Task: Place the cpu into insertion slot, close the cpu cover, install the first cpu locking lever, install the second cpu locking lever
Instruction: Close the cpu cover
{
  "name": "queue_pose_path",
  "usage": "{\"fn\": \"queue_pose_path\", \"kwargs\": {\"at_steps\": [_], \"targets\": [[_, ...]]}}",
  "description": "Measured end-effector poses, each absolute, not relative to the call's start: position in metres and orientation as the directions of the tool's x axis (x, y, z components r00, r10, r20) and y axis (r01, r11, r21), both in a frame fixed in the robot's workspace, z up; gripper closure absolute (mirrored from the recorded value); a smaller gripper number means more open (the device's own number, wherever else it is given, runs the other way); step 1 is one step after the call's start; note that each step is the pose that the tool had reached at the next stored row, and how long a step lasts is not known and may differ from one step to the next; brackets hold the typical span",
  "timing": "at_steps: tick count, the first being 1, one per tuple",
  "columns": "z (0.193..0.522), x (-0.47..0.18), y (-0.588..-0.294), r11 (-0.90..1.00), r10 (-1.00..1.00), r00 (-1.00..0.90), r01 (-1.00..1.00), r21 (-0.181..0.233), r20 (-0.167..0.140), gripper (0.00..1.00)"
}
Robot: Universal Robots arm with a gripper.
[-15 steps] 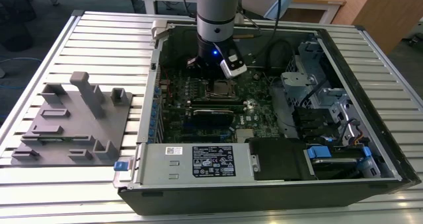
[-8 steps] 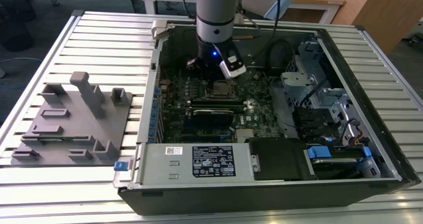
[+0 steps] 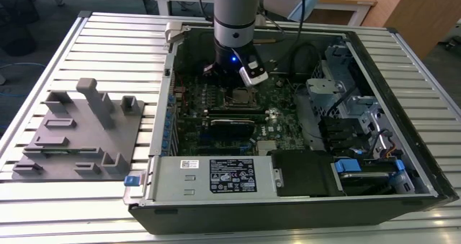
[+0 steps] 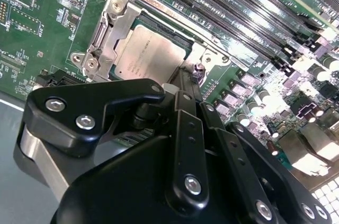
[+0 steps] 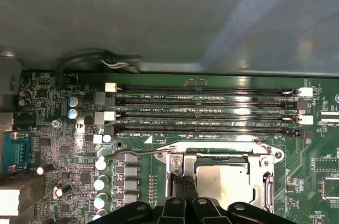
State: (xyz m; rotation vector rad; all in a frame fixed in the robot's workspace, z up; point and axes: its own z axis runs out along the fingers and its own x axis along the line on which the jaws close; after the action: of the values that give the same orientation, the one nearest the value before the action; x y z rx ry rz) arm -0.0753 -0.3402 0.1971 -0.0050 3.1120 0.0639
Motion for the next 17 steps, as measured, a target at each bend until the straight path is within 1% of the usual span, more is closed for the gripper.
{"fn": "queue_pose_path", "kwargs": {"at_steps": [10,17], "targets": [[0.198,-0.075,-0.340,0.999,-0.003,-1.000,-0.004,0.043,-0.030,0.90],[0.209,-0.075,-0.340,0.999,-0.002,-1.000,-0.004,0.042,-0.030,0.90]]}}
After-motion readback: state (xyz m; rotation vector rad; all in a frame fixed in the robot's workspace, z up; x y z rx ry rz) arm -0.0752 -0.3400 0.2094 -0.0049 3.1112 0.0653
